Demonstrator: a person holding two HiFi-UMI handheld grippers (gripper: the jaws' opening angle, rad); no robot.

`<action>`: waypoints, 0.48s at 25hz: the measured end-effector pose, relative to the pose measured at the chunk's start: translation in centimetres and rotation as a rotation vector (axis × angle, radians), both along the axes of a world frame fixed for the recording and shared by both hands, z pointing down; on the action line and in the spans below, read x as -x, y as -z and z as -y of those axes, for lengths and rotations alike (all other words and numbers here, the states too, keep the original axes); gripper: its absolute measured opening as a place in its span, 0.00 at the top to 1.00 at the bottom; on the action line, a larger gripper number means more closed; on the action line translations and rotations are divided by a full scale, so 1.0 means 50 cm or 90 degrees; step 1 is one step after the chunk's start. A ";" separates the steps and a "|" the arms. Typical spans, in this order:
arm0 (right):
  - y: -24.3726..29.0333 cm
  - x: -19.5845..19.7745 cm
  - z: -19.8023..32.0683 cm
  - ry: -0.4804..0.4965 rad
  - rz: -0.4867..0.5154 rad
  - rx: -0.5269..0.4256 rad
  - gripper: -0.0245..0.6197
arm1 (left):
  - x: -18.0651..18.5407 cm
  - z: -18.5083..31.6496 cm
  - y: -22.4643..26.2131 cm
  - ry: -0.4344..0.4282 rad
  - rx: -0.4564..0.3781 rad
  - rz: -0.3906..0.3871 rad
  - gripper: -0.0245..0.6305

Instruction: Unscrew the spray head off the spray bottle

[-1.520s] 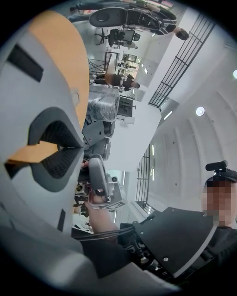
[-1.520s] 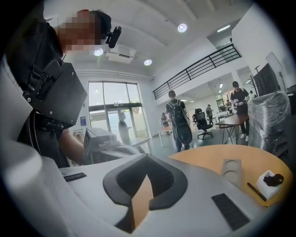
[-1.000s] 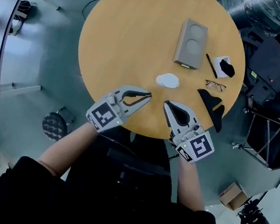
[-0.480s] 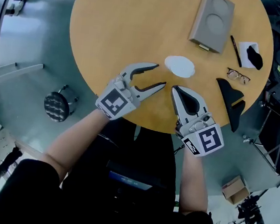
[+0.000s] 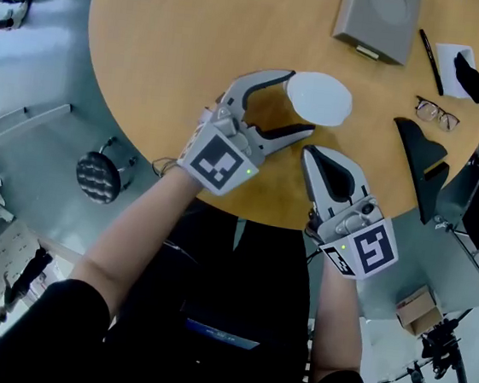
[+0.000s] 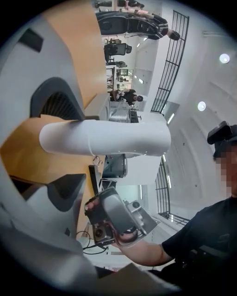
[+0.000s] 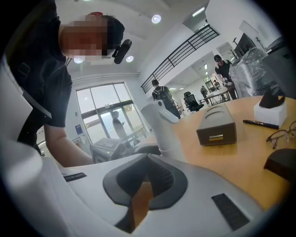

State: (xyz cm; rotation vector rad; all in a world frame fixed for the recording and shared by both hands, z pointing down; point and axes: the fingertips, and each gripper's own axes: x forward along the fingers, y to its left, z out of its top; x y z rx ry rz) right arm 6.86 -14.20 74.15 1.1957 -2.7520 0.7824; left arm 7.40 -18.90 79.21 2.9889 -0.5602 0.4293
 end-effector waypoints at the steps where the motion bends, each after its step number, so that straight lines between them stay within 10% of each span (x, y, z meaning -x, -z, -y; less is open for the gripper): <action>1: -0.007 -0.005 -0.001 -0.002 0.003 0.000 0.98 | -0.009 0.004 -0.005 -0.002 -0.004 -0.003 0.36; 12: -0.040 -0.039 -0.002 -0.022 0.016 0.002 0.98 | -0.051 0.055 -0.034 0.024 0.010 -0.024 0.35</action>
